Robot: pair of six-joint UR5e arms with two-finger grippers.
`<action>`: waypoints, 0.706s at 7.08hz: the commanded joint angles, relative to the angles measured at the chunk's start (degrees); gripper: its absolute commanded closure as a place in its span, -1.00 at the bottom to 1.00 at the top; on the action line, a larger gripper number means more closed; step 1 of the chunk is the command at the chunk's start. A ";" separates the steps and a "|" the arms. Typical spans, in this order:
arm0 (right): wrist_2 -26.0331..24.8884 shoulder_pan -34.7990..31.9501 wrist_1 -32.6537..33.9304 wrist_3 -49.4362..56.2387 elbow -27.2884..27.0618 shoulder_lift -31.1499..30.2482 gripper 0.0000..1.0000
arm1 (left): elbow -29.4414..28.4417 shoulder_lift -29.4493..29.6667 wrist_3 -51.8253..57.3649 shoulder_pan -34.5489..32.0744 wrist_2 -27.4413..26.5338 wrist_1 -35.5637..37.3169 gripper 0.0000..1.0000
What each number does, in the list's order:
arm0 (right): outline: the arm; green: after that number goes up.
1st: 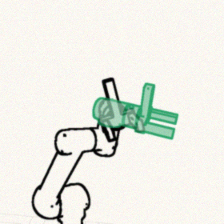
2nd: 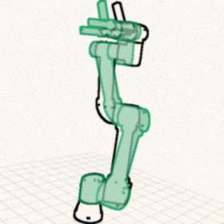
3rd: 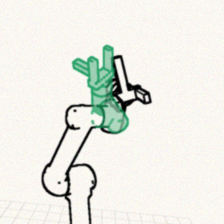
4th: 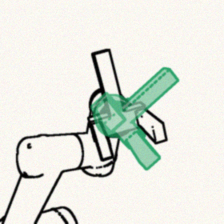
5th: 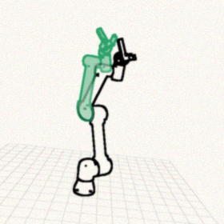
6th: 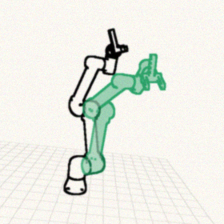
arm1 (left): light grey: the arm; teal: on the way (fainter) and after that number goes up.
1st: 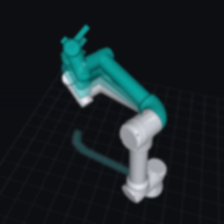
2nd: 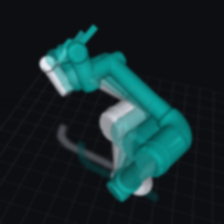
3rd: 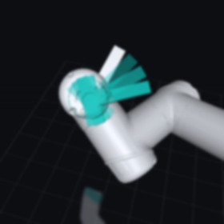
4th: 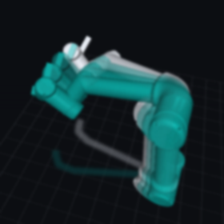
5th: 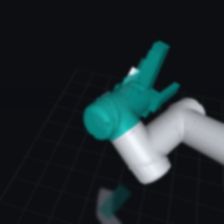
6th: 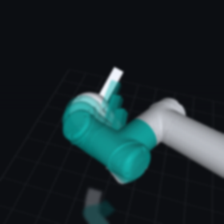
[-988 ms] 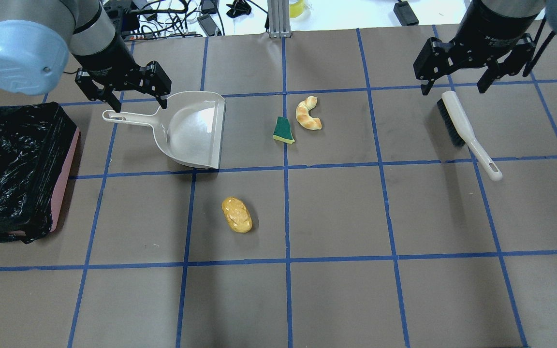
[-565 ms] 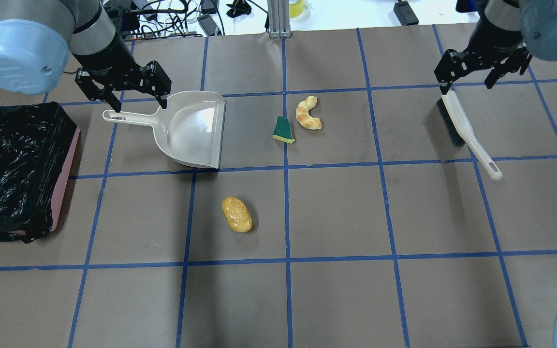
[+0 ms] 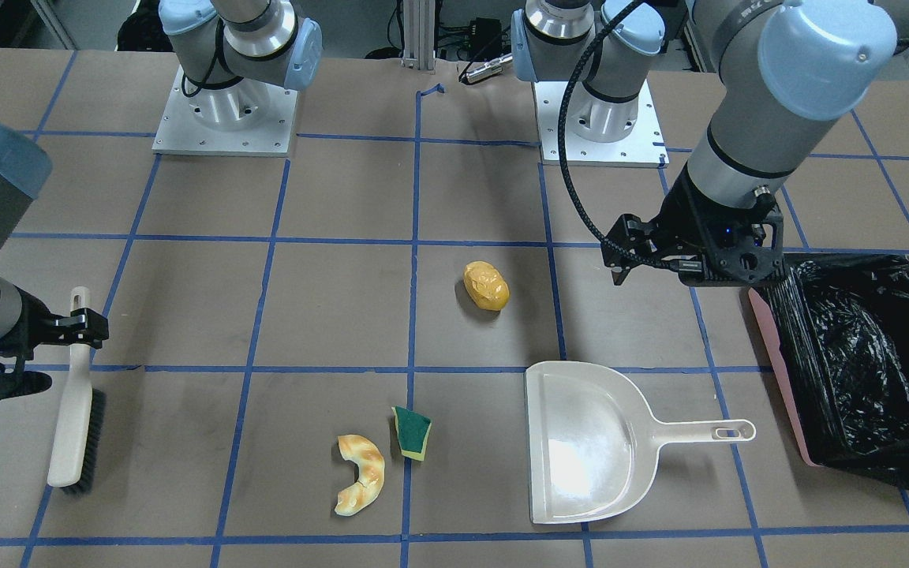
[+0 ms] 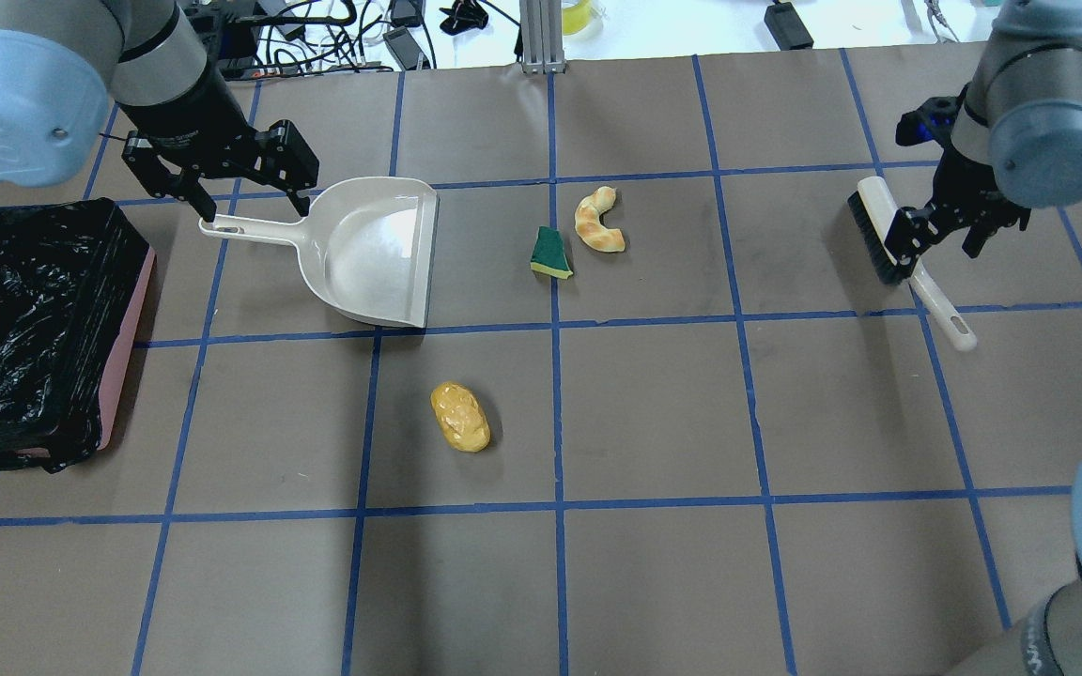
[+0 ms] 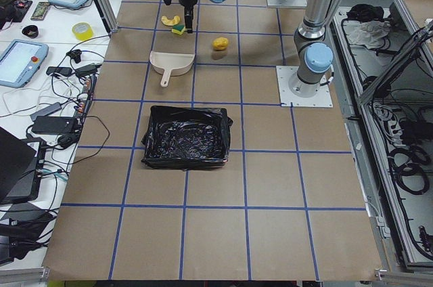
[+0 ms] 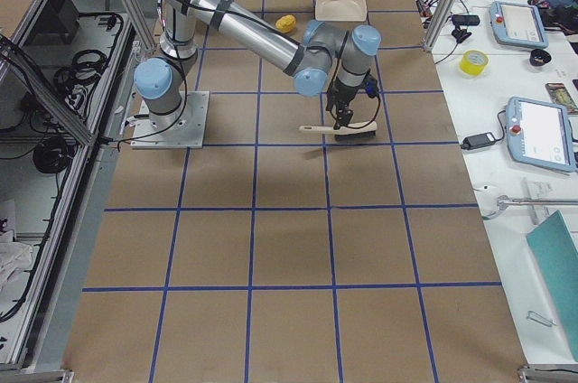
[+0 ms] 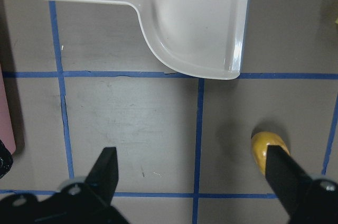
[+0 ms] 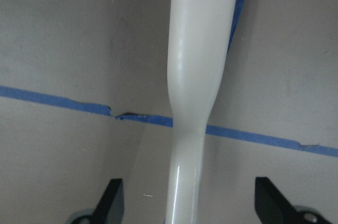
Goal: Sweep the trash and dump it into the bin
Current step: 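Grasp the white dustpan with the left gripper while the right grasps the brush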
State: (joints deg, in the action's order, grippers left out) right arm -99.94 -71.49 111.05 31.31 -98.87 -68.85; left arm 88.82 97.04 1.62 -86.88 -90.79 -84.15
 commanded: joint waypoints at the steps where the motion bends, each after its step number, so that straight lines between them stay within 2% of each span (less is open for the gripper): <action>1: -0.78 1.00 1.62 1.39 -6.06 -2.16 -0.50 | 1.35 -2.28 -0.56 -0.22 -0.17 -0.22 -1.00; 2: -0.87 1.00 1.45 1.21 -5.98 -2.25 0.04 | 1.97 -2.12 0.22 0.04 -0.09 0.82 -1.00; 3: -0.87 1.09 1.45 1.39 -5.98 -2.51 0.68 | 1.45 -0.20 7.45 0.56 0.09 3.70 -1.00; 4: -0.87 1.09 1.53 1.39 -6.07 -2.43 0.85 | 1.97 1.47 16.40 2.22 0.09 9.21 -1.00; 5: -1.39 1.09 1.62 1.30 -6.07 -2.51 1.00 | 1.71 3.66 21.10 4.76 0.70 10.05 -1.00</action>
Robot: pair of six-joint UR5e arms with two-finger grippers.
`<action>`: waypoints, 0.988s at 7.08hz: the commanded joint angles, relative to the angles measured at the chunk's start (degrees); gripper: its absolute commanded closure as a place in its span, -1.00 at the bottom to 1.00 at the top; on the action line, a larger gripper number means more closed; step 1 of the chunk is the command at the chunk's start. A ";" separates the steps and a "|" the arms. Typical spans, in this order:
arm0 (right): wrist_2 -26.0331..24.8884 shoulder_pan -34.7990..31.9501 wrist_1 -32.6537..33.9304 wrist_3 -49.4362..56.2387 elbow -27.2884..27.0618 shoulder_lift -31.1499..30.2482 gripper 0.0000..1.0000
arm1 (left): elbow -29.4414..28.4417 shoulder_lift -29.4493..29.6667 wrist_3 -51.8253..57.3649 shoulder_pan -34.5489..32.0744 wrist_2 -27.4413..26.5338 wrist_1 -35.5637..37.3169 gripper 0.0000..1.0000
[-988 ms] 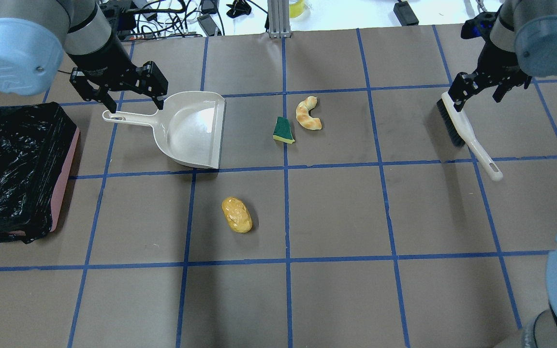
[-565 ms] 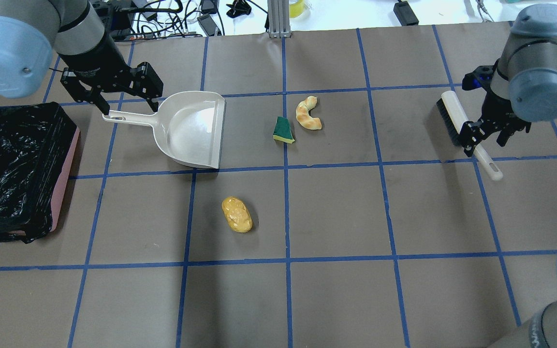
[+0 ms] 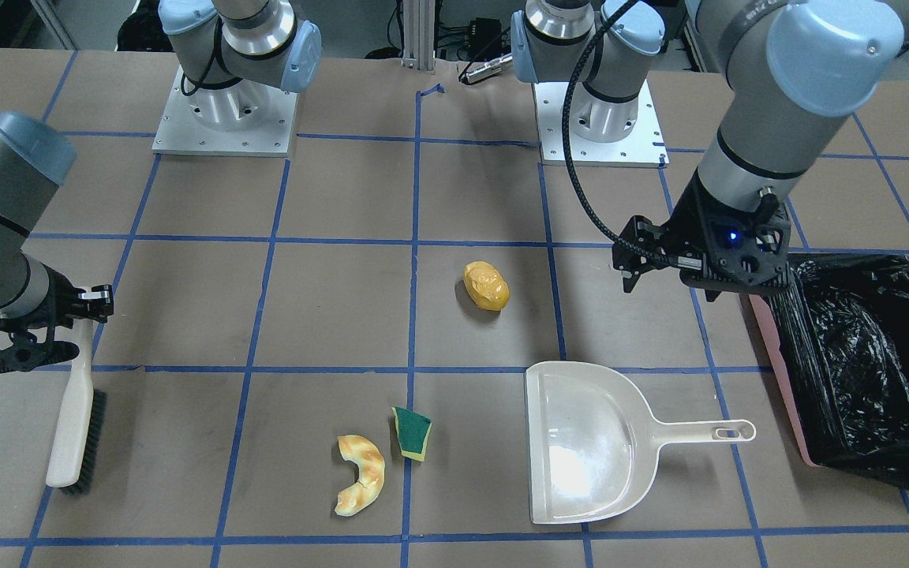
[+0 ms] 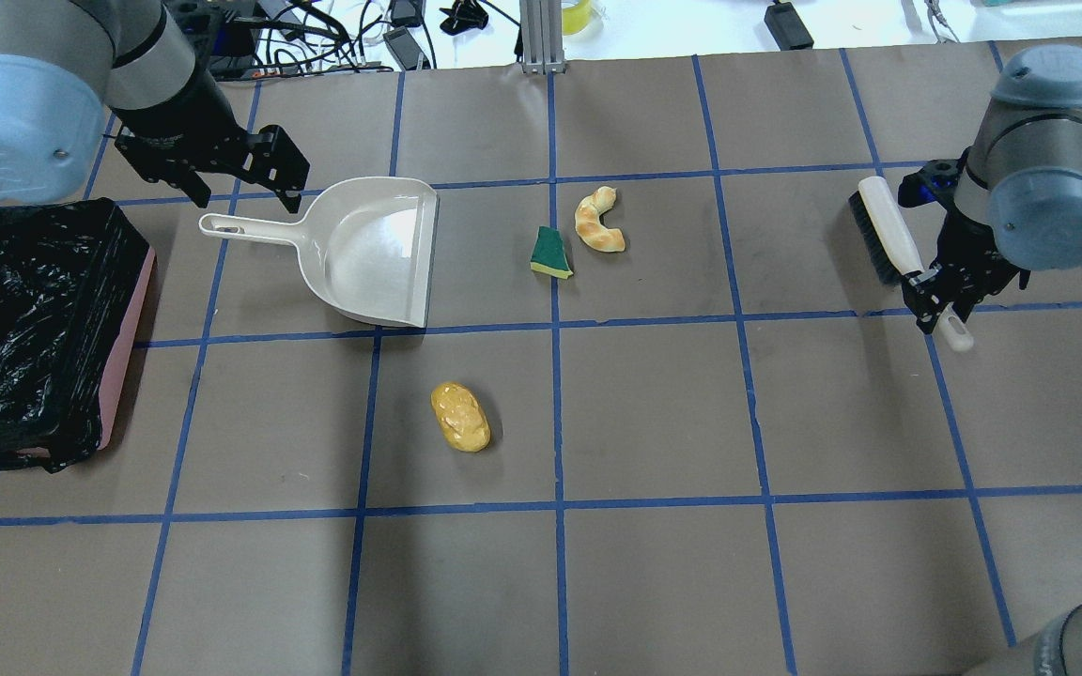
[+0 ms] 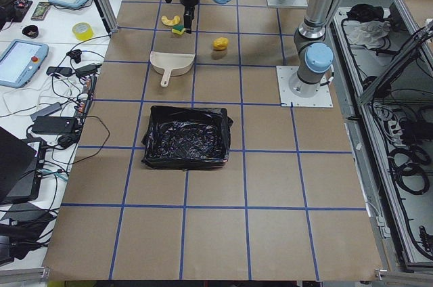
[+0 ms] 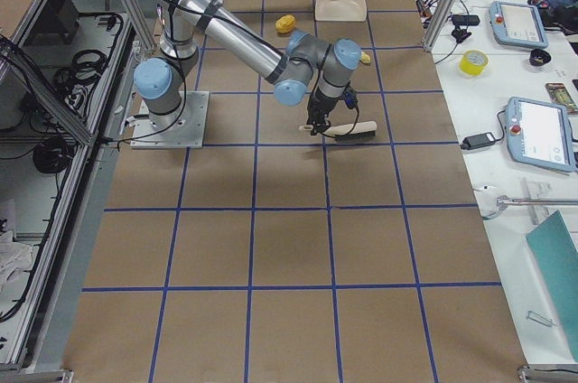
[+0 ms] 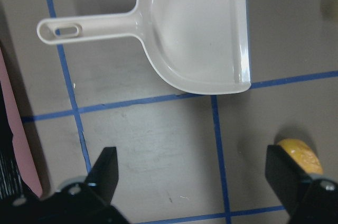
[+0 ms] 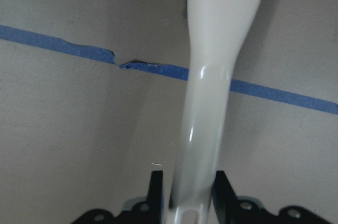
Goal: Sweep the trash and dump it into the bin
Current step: 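Carry the brush with the right gripper toward the sponge and pastry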
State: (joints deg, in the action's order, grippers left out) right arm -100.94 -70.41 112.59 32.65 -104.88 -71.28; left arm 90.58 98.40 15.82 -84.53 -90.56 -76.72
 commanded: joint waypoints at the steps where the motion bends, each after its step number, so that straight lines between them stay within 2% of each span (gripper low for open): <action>1: -0.49 0.01 0.18 -0.48 0.46 -0.09 1.00 | -0.75 5.28 17.39 3.57 0.47 4.36 -1.00; 2: -0.57 -0.25 0.00 -1.35 1.08 -0.79 1.00 | -0.84 7.92 26.28 4.97 0.56 8.91 -1.00; 3: -0.14 -2.25 -1.04 -7.80 2.65 -1.84 1.00 | -1.19 9.86 35.59 6.90 0.65 10.43 -1.00; 4: -0.13 -7.84 -2.62 -14.22 3.80 -1.94 1.00 | -2.59 11.45 42.82 8.40 0.73 10.53 -1.00; 5: -0.13 -15.64 -2.46 -25.16 4.33 -1.07 1.00 | -4.69 13.29 52.64 8.59 0.47 10.62 -0.99; 6: -1.18 -21.20 -2.46 -30.58 6.34 1.12 1.00 | -6.97 15.31 60.57 9.46 0.56 10.71 -0.97; 7: -4.23 -25.08 -2.55 -31.06 9.05 3.23 1.00 | -8.13 16.81 68.04 9.91 0.47 10.80 -0.93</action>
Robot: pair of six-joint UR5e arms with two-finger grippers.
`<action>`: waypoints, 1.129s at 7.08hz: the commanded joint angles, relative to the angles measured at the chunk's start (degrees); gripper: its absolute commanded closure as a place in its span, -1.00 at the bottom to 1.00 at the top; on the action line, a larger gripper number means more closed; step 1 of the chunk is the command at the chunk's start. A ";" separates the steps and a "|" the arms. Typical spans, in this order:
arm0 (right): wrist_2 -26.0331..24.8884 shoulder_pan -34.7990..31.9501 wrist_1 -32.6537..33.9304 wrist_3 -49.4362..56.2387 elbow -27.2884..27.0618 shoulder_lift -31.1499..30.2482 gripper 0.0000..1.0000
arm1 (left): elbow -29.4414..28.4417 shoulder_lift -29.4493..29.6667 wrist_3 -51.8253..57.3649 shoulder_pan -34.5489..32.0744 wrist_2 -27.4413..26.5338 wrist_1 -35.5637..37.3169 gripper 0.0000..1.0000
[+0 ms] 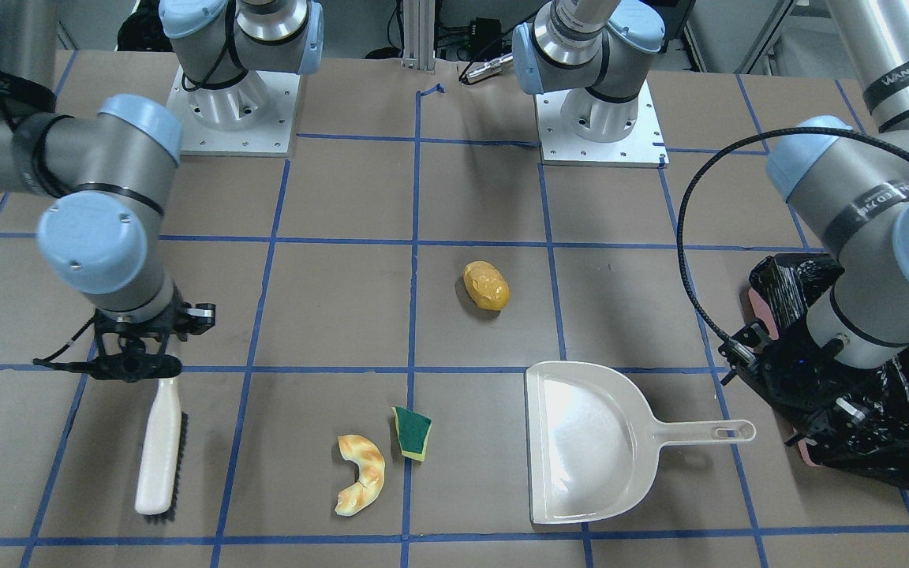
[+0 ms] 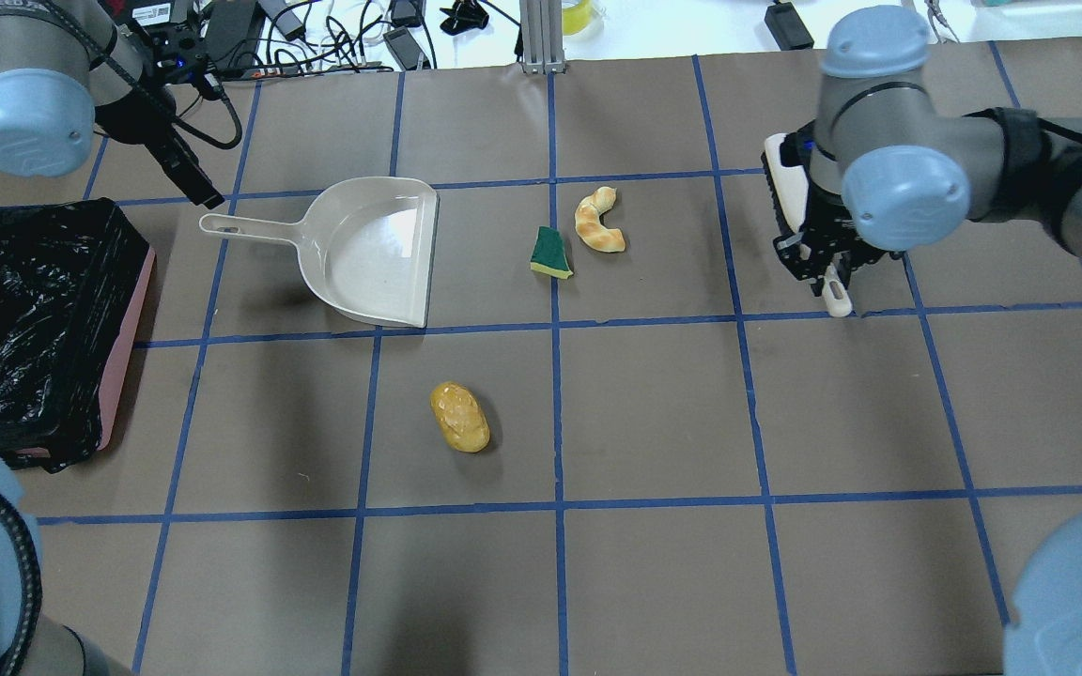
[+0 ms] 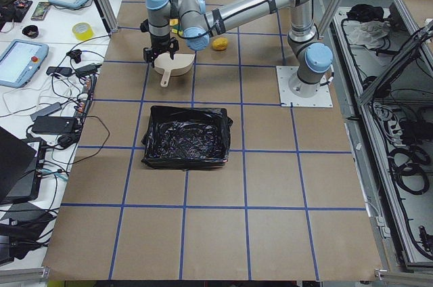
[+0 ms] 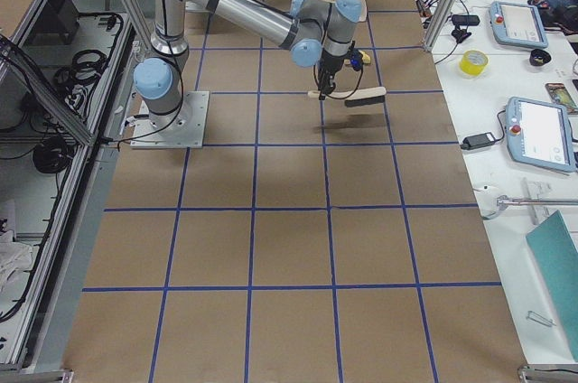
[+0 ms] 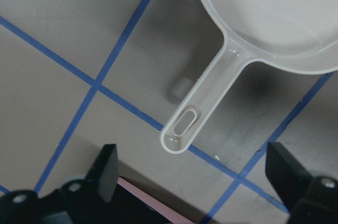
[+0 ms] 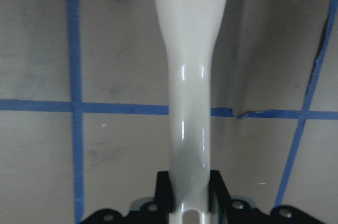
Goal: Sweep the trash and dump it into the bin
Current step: 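Carry the brush with the right gripper toward the sponge and pastry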
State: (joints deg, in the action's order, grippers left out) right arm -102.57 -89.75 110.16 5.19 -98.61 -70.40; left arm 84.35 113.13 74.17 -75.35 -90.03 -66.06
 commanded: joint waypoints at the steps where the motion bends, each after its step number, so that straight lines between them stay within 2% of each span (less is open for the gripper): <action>1: -2.90 -8.75 -0.03 -5.00 4.46 4.63 1.00 | -2.08 3.74 16.90 1.69 0.03 0.23 -0.91; 4: -2.72 -16.49 0.23 -13.78 8.07 9.30 1.00 | -0.68 8.58 29.15 1.70 0.12 0.14 -0.90; 7: -0.63 -21.60 0.06 -19.83 9.31 11.51 1.00 | 0.90 8.68 28.68 0.73 0.20 3.03 -0.90; 8: 2.34 -23.17 0.15 -21.00 9.40 11.77 1.00 | 2.56 8.42 28.14 -0.05 -0.06 3.30 -0.90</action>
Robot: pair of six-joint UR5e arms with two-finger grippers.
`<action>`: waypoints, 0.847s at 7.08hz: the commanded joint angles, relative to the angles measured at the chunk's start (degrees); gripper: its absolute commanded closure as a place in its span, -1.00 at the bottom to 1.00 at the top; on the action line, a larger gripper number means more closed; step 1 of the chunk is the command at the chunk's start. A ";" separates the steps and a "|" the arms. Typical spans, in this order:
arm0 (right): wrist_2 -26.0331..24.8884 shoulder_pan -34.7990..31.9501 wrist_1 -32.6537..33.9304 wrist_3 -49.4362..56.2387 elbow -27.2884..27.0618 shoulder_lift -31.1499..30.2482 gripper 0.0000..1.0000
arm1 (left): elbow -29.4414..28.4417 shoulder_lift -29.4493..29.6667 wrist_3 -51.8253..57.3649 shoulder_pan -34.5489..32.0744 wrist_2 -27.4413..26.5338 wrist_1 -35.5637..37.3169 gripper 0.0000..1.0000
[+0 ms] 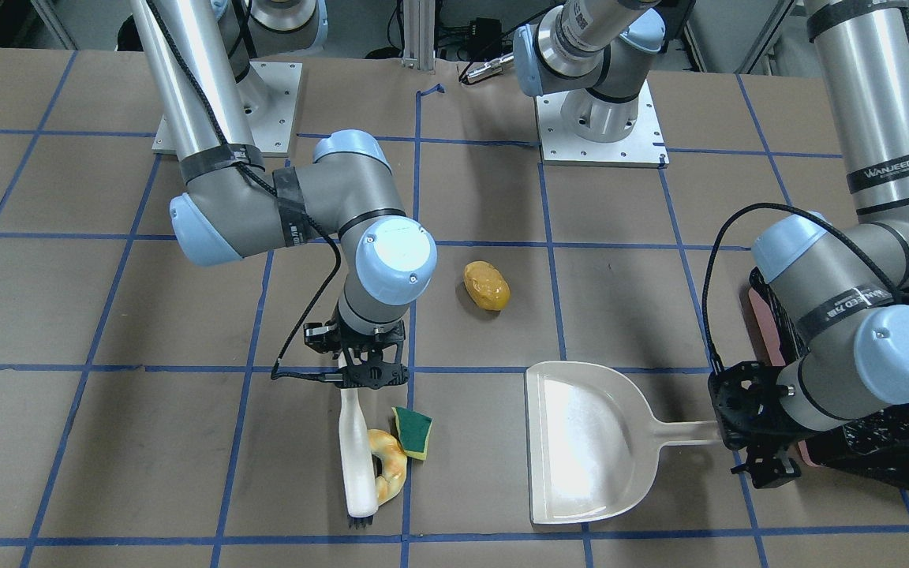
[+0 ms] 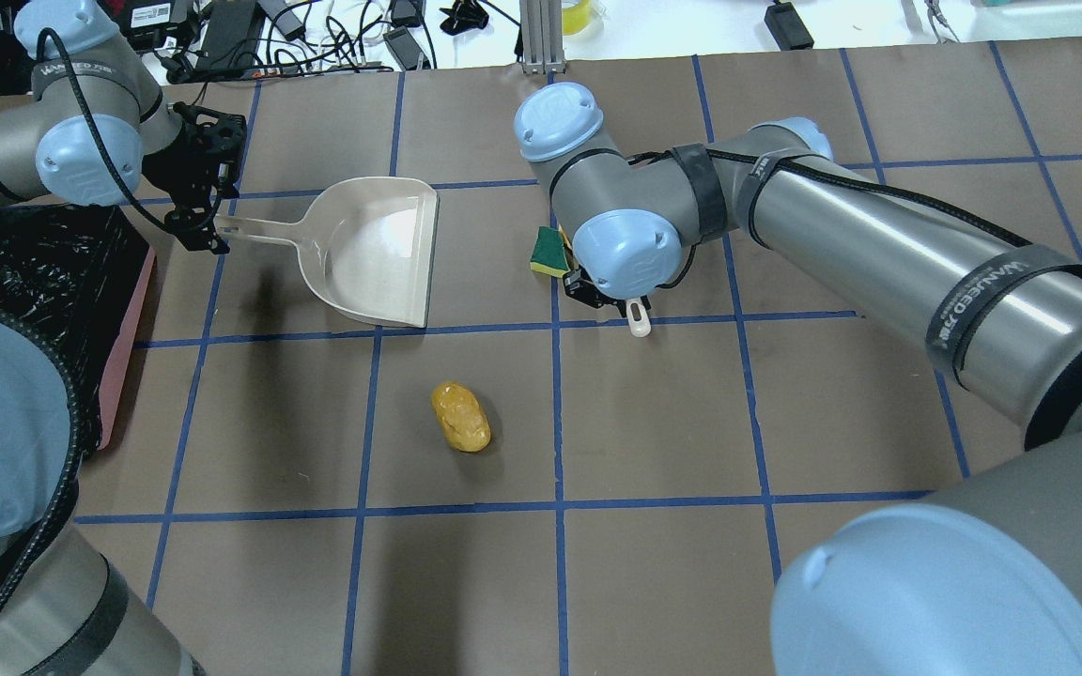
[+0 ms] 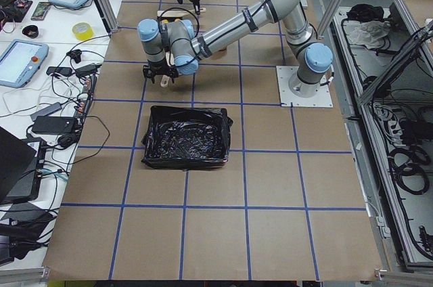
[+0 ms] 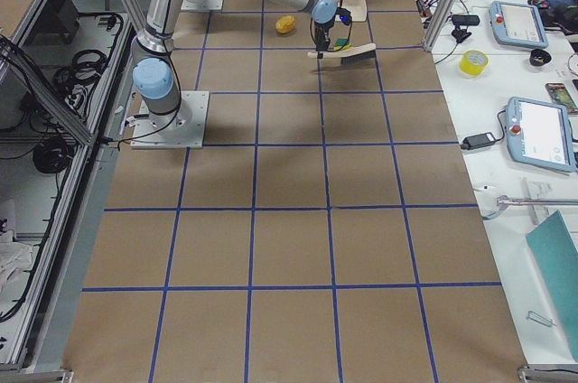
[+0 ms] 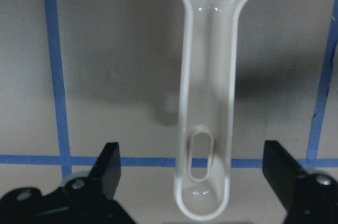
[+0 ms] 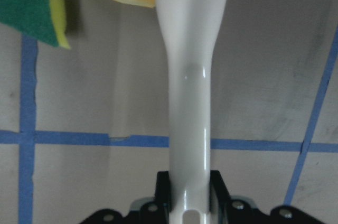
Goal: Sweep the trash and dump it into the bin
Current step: 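Carry the brush with the right gripper toward the sponge and pastry, then sweep the sponge and pastry toward the dustpan with the right gripper's brush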
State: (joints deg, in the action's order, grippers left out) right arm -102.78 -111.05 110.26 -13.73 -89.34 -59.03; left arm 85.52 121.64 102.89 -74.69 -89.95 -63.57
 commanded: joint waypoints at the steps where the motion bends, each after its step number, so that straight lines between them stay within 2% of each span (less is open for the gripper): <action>1: 4.32 -3.19 0.04 -4.26 0.83 0.58 1.00 | 2.45 -0.61 -3.03 -0.90 -0.05 1.07 -0.78; 2: 8.34 -5.12 -0.05 -6.55 1.79 1.02 1.00 | 2.46 -0.79 -3.31 -0.90 -0.05 1.43 -0.35; 4: 13.02 -8.12 0.04 -12.26 3.46 2.33 1.00 | 2.55 -0.96 -3.84 -1.07 -0.05 1.87 0.28; 5: 17.74 -9.69 0.13 -15.85 3.64 2.77 1.00 | 2.55 -0.97 -4.19 -1.16 -0.05 1.87 0.64; 6: 20.48 -11.01 0.56 -18.24 4.08 3.74 1.00 | 2.55 -0.97 -4.19 -1.16 0.03 1.96 0.77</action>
State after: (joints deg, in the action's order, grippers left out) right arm -86.19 -120.36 110.46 -28.66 -85.76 -56.25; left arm 88.04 120.70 98.87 -75.80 -89.98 -61.70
